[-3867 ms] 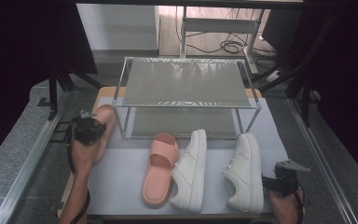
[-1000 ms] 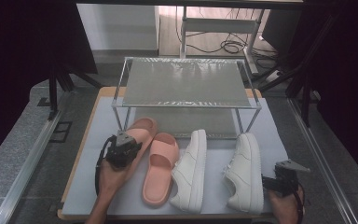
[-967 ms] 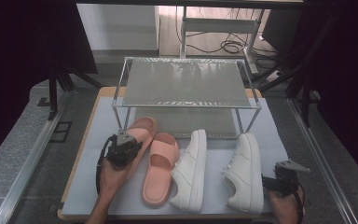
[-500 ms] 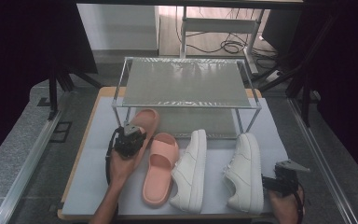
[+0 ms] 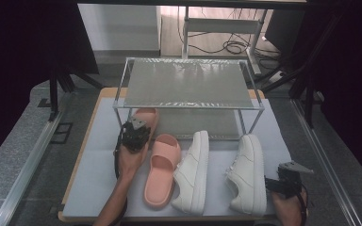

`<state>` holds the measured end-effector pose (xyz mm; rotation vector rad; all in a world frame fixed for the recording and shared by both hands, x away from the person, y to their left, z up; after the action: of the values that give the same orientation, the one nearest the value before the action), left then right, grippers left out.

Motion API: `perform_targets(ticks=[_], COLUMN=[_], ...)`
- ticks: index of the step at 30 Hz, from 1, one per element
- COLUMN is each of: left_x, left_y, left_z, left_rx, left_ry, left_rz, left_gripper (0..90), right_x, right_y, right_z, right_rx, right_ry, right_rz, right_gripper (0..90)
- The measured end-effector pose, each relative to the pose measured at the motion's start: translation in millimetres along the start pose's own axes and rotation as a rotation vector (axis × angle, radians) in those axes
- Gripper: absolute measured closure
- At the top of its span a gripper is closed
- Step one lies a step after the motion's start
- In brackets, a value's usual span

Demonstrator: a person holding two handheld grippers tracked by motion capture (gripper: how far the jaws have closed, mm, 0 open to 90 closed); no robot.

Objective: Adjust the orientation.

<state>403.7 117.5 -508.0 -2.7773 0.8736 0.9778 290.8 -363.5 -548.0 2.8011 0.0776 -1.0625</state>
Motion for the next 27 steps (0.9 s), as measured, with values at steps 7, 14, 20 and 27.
perform_targets(ticks=[7, 14, 20, 27], left_x=[-13.3, -37.5, -68.1, -99.6], left_y=[5.9, 5.1, -2.3, -2.6], left_z=[-5.9, -4.0, 11.9, 34.7], left_rx=[0.04, 0.046, -0.003, -0.02], left_ry=[0.019, 0.022, 0.027, 0.04], left_rz=[-0.007, -0.002, 0.032, 0.06], left_gripper=[71.5, 66.5, 65.8, 72.8], right_x=[0.0, 0.0, 0.0, 0.0], right_y=[0.0, -0.1, -0.2, -0.2], right_z=[0.0, -0.1, -0.1, -0.1], right_rx=[0.0, 0.002, 0.002, 0.001], right_ry=[0.0, 0.0, 0.0, 0.0], right_rz=[0.0, 0.0, 0.0, 0.001], right_gripper=[13.8, 13.8, 13.8, 13.8])
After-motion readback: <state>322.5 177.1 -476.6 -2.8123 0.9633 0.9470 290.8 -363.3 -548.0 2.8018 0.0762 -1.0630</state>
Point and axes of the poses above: each handheld gripper's, and its own axes: x roughly forward along the jaws, z roughly out of its underside, y roughly to its right, the point moved 4 cm from there along x, roughly forward along the jaws, and after that the axes turned 12 degrees about z, right-handed, at the moved point
